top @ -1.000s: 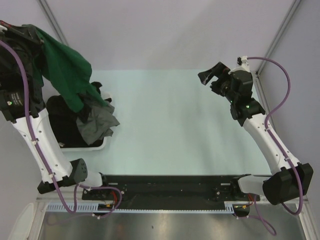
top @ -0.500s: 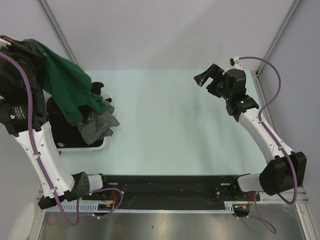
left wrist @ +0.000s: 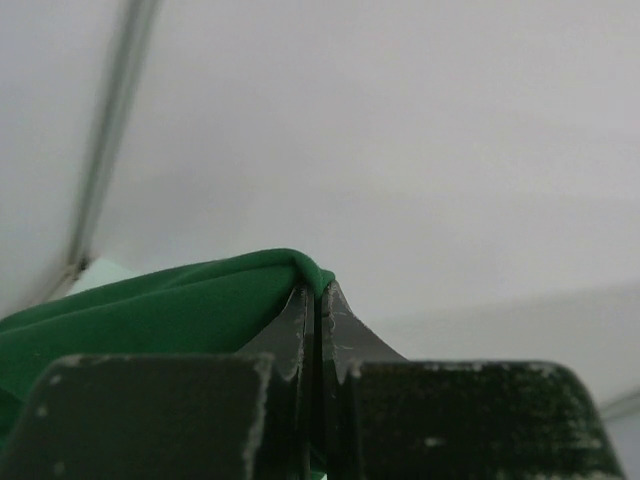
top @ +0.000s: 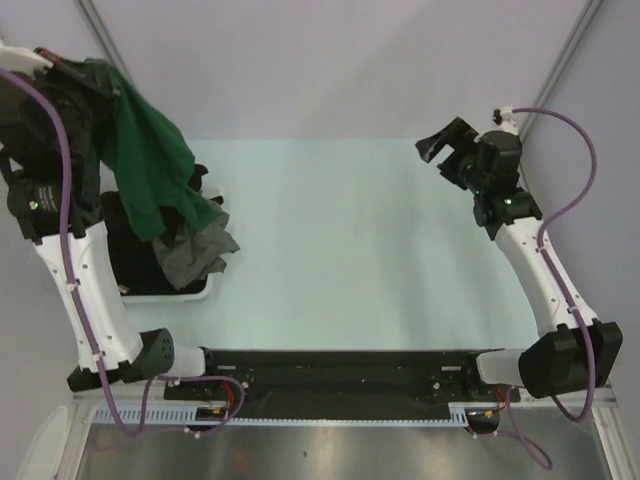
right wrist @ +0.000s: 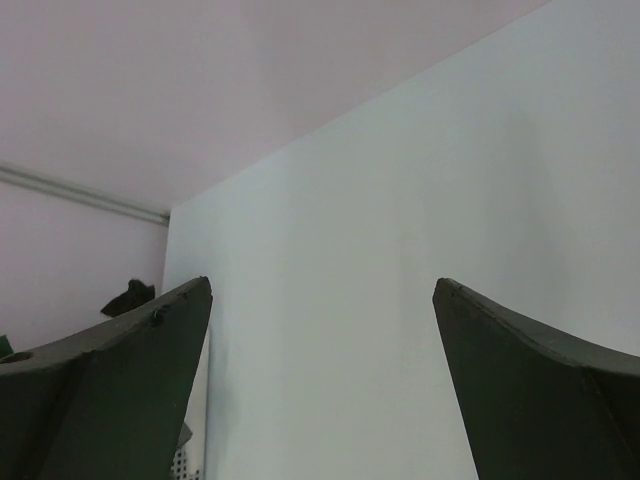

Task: Fold and stack the t-shirts
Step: Move the tshirt to the center of the board

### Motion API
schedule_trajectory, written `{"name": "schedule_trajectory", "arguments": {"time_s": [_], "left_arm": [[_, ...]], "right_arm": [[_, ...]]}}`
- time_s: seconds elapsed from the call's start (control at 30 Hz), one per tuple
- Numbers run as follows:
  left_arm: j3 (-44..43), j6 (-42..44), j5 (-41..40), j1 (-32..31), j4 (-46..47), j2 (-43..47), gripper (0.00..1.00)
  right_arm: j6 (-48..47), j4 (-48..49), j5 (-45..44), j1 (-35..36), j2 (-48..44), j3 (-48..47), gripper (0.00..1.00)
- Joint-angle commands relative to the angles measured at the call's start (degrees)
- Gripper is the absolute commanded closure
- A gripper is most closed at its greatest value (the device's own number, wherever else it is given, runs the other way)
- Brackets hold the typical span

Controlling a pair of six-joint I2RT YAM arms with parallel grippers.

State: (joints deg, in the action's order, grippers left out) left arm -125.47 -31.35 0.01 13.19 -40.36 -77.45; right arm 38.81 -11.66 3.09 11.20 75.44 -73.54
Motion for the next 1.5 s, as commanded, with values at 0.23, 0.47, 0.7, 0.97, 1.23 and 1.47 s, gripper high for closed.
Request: {"name": "schedule_trajectory", "arguments": {"time_s": [0.23, 0.47, 0.7, 0.97, 1.23, 1.47], "left_arm": [[-16.84, 3.84, -6.15, -36.71, 14.59, -15.18, 1.0], [8.52, -2.73, -12.91, -50.45, 19.53, -16.59, 1.0], [42.34, -9.77, -23.71, -53.26, 33.96, -14.91, 1.0], [47.51, -14.53, -28.22, -55.38, 29.99, -26.62, 1.0], [45.84, -12.86, -30.69, -54.94, 28.41, -23.27, 1.0], [46.28, -10.14, -29.64, -53.8, 27.17, -21.69, 1.0]], "right_arm": [[-1.54, -10.83, -5.01, -16.38, -10.04, -0.91, 0.0], [-5.23, -15.49, -8.28, -18.93, -13.74, 0.24, 0.0], [-7.43, -11.31, -2.76, -19.29, -14.7, 6.89, 0.0], [-5.39, 2.88, 4.13, -14.73, -12.7, 17.74, 0.0], [-8.75, 1.2, 0.78, -11.47, -9.79, 14.48, 0.0], [-15.68, -4.5, -3.79, -4.97, -7.06, 10.43, 0.02]]}}
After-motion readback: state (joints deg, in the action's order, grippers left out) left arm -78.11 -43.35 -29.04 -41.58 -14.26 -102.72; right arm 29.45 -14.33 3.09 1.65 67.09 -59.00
